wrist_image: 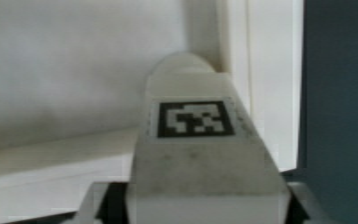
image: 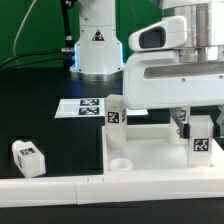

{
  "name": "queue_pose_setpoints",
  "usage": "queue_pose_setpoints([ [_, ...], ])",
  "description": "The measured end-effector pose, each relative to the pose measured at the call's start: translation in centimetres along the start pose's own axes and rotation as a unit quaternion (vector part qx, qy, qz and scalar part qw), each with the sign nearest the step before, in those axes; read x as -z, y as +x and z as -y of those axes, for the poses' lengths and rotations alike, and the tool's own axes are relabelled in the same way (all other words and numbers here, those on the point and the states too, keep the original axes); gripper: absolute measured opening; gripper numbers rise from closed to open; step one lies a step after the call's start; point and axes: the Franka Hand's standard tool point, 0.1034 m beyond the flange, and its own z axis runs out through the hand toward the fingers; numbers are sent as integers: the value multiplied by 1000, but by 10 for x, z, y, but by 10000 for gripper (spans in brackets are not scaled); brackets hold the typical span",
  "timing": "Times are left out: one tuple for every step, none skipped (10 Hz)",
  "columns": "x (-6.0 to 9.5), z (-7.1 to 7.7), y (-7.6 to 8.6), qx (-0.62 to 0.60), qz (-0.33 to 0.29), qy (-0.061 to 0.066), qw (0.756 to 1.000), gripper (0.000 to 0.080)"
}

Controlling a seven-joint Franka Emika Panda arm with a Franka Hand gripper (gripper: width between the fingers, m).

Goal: Assemble square table

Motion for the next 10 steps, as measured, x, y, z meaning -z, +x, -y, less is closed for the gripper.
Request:
queue_pose_setpoints([
  [0, -2, 1, -42, 0, 1, 999, 288],
  [0, -4, 0, -99, 1, 4, 995, 288],
  [0, -4, -1, -138, 1, 3, 990, 288],
  [0, -6, -1, -174, 4, 5, 985, 288],
  [0, -6, 0, -183, 4, 4, 983, 288],
  [0, -6, 0, -182, 4, 4, 983, 288],
  [0, -6, 0, -183, 4, 4, 983, 288],
  [0, -6, 0, -186, 4, 4, 983, 288],
  [0, -6, 0, -189, 4, 4, 982, 288],
  [0, -7, -2, -275, 9, -1, 961, 288],
])
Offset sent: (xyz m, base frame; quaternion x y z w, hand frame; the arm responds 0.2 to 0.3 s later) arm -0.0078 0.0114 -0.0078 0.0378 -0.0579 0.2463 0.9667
